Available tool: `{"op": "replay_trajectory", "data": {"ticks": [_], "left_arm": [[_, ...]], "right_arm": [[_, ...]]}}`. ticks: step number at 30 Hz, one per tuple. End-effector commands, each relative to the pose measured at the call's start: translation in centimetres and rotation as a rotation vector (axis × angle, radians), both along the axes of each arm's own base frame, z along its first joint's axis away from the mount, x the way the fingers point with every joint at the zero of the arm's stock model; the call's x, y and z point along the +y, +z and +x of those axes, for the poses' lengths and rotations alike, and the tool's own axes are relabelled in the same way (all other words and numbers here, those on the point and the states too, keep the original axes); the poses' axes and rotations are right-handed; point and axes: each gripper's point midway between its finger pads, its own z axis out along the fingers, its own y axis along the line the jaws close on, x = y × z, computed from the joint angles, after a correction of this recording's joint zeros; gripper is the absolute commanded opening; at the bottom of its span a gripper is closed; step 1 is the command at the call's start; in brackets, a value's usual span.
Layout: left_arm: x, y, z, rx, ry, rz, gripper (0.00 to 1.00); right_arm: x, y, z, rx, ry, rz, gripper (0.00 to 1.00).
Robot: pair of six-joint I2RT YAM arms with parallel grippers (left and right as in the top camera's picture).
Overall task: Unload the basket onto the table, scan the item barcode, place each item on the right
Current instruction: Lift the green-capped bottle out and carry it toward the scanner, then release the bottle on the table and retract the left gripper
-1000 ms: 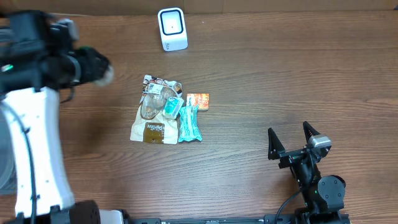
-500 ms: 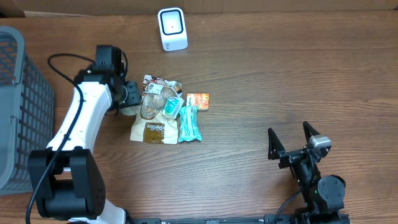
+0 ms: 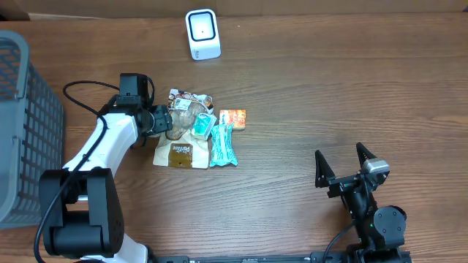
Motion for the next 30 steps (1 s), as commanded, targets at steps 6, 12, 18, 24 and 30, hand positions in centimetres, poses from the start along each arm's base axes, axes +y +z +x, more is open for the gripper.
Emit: {"op": "replay_trajectory", "data": {"ticks": [6,12,18,24,30], "left_arm": [[-2.9,0.9,0.5,-0.011,-0.052,-0.156,0.86],[-1.9,5.5,1.5,0.012,-0.029,-0.105,0.89],[-0.3,12.6,2.4,-0.011,-0.026,-0.009,0.92],[2.8,22.3,2.0,-0.105,0.046,0.057,0.94],[7.8,30.0,-0.5,-0.235,0.139,0.083,0.99]], "right_arm": [[-0.1,-0.2,0.0,-0.001,-0.006,0.003,1.00],[-0.1,-0.2,0.0,-0.001,-0.006,0.003,1.00],[-0.1,-0.2,0.0,-0.001,-0.006,0.003,1.00],[-0.1,-0.2,0.0,-0.001,-0.006,0.003,1.00],[-0.1,-0.2,0.0,-0.001,-0.006,0.002,1.00]]}}
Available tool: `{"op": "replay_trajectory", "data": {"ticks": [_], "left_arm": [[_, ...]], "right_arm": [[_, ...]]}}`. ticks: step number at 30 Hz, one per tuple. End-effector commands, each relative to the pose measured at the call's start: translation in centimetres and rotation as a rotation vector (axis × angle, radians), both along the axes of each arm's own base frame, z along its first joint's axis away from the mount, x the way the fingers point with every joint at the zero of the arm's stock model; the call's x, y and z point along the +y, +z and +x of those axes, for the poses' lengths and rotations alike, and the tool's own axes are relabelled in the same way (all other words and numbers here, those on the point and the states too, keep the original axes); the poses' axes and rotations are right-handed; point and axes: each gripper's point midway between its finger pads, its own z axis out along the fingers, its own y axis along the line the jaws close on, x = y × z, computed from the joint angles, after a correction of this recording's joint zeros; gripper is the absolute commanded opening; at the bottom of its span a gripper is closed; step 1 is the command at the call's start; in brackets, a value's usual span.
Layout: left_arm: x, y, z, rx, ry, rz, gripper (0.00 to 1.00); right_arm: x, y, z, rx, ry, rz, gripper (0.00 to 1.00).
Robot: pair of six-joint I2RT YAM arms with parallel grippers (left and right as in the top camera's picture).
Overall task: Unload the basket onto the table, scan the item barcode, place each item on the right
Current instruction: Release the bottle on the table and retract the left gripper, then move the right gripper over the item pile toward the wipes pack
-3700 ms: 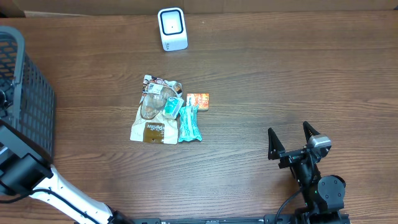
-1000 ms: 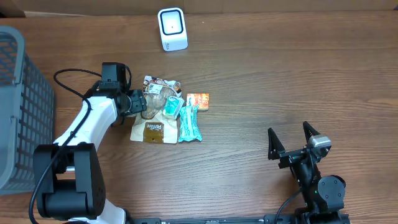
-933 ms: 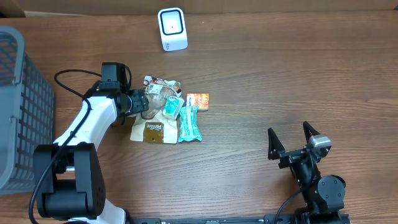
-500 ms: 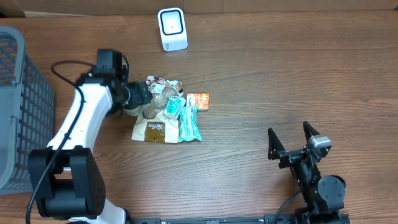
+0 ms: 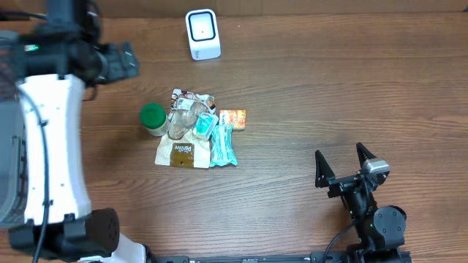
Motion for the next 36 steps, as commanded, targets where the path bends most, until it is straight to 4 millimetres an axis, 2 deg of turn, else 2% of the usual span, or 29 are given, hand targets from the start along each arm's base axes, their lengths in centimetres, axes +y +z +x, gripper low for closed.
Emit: {"op": "replay_trajectory", "data": {"ticks": [1,4,7,15,23,27,30,36], "left_arm": [[3.4,4.8,-1.9,-0.098,0.034,0.052,1.00],[5.2,6.8,-3.5,-0.138,0.025,0.047,1.00],[6.5,7.7,-4.4,-0.179,0.009,0.009,1.00],[10.1,7.7,-6.4,-0.203,0.110,-0.075,1.00],[10.5,7.6,-6.7,-0.195,0.123,-0.074,0.99],[10.5,7.6,-6.7,-0.195,0.123,-0.074,1.00],[10.5,7.6,-6.7,-0.195,0.123,-0.074,1.00],[10.5,7.6,-6.7,-0.195,0.123,-0.074,1.00]], "right_arm": [[-0.1,-0.2,0.0,-0.002,-0.006,0.003,1.00],[-0.1,-0.2,0.0,-0.002,-0.006,0.003,1.00],[-0.1,-0.2,0.0,-0.002,-0.006,0.003,1.00],[-0.1,-0.2,0.0,-0.002,-0.005,0.003,1.00],[0.0,0.1,0.0,-0.017,0.003,0.005,1.00],[1.9,0.4,-0.5,-0.028,0.117,0.007,1.00],[3.3,1.7,-1.3,-0.059,0.205,0.008,1.00],[3.9,6.4,-1.7,-0.044,0.243,0.007,1.00]]}}
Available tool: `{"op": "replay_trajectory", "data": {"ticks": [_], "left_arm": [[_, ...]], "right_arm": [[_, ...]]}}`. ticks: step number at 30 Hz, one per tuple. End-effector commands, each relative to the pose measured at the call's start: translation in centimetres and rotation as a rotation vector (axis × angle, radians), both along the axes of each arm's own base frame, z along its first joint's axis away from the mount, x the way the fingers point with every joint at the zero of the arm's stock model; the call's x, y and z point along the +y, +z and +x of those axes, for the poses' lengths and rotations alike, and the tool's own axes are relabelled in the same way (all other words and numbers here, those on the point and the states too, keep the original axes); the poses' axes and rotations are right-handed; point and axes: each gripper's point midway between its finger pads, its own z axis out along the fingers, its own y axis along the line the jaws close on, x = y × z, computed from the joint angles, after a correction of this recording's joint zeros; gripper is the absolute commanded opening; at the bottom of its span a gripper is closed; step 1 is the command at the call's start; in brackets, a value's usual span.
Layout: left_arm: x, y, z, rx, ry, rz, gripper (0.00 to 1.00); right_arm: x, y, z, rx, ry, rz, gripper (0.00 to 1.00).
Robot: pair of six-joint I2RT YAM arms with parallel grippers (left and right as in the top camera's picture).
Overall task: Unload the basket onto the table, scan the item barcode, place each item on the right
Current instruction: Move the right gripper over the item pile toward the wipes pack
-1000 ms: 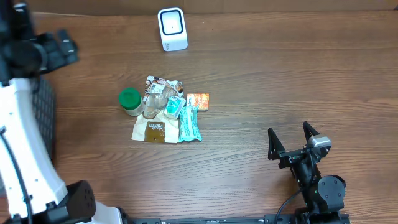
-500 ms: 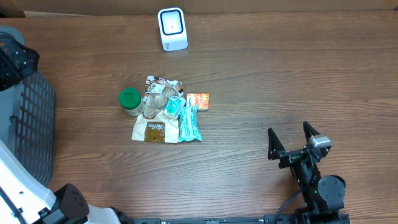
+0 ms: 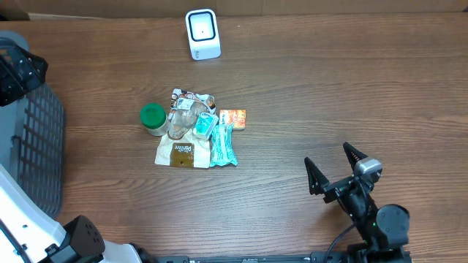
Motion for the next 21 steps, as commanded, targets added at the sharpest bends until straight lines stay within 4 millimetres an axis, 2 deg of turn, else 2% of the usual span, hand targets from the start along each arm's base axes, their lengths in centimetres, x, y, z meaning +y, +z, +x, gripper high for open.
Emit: {"op": "replay_trajectory", "data": {"ticks": [1,6,10,14,16,20,21], "left_arm": [[-0.3,0.8,-0.1,-0.023,-0.025,0.016,1.00],[-0.3,0.8,-0.1,-0.023,-0.026,0.016,0.99],[-0.3,0.8,-0.1,-0.023,-0.025,0.016,1.00],[-0.3,0.8,-0.1,-0.023,-0.025,0.016,1.00],[-0.3,0.8,-0.1,-0.023,-0.025,0.016,1.00],[-0.3,0.8,-0.1,-0.023,-0.025,0.016,1.00],[-0.3,0.8,-0.1,-0.023,-0.025,0.016,1.00]], "right_arm": [[0.8,5.7,-0.5,-0.037,0.054,0.007,1.00],[2.1,9.7,1.2,0.162,0.118,-0.009,1.00],[3.1,10.8,2.8,0.403,0.166,-0.014,1.00],[3.7,9.9,4.8,0.665,0.179,-0.010,1.00],[4.7,8.8,5.2,0.780,0.223,0.044,1.00],[7.1,6.6,6.2,0.901,0.366,0.122,1.00],[7.8,6.0,6.4,0.930,0.405,0.142,0.92]]}}
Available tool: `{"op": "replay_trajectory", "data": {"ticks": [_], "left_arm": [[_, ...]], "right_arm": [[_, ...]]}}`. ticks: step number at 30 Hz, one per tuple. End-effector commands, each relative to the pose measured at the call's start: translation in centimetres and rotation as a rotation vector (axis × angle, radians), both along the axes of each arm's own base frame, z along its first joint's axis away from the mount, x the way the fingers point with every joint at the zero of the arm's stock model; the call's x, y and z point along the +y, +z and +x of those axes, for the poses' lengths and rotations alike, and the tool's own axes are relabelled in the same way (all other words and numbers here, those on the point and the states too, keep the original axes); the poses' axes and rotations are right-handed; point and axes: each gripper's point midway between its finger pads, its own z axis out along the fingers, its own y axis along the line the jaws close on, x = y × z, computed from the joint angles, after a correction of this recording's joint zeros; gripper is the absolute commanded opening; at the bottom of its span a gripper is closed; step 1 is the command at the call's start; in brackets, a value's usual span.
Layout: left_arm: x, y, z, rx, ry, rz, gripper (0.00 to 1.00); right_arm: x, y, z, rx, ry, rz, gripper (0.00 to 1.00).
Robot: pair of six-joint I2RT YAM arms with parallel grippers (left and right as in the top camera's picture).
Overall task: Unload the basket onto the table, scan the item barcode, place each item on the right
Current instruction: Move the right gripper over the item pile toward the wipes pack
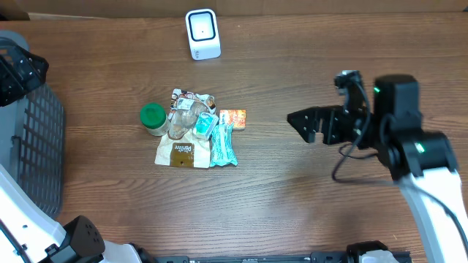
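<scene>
The white barcode scanner point(202, 33) stands at the back of the table. A pile of items lies mid-table: a green-lidded jar point(152, 117), a clear bottle point(182, 121), a brown pouch point(180, 153), a teal packet point(224, 147) and a small orange box point(232, 117). My right gripper point(302, 126) hangs open to the right of the pile, fingers pointing left at it, with nothing between them. At the far left my left gripper point(17, 75) looks open and empty, over the basket's edge.
A dark wire basket point(33, 161) fills the far left side. A cable hangs from the right arm point(409, 142) above the table's right half. The table's back edge runs just behind the scanner.
My right arm was low at the front right edge. Now it is raised and reaches left, with its open gripper near the orange box's right side. The left arm and pile are unchanged.
My left gripper was at the green-lidded jar beside the pile. Then the jar stood alone left of the pile and the left arm was up at the back left, then over the basket. The right arm has since left its resting place and now faces the pile.
</scene>
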Motion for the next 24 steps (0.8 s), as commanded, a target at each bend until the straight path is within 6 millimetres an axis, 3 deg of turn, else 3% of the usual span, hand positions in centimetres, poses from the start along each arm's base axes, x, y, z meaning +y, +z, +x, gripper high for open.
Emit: {"op": "replay_trajectory", "data": {"ticks": [1,4,7,8,18,24], "left_arm": [[-0.2,0.8,-0.1,-0.021,-0.021,0.022,1.00],[-0.2,0.8,-0.1,-0.021,-0.021,0.022,1.00],[-0.2,0.8,-0.1,-0.021,-0.021,0.022,0.99],[-0.2,0.8,-0.1,-0.021,-0.021,0.022,1.00],[-0.2,0.8,-0.1,-0.021,-0.021,0.022,1.00],[-0.2,0.8,-0.1,-0.021,-0.021,0.022,1.00]], "right_arm": [[3.0,-0.7,0.2,0.112,0.115,0.149,0.86],[4.7,-5.0,1.1,0.292,0.064,0.116,0.61],[6.9,-8.4,1.2,0.401,0.026,0.060,0.30],[7.6,-9.1,1.2,0.416,0.019,0.046,0.24],[11.4,-13.1,2.2,0.431,-0.175,-0.081,0.08],[13.6,-14.8,1.7,0.450,-0.155,-0.091,0.04]]}}
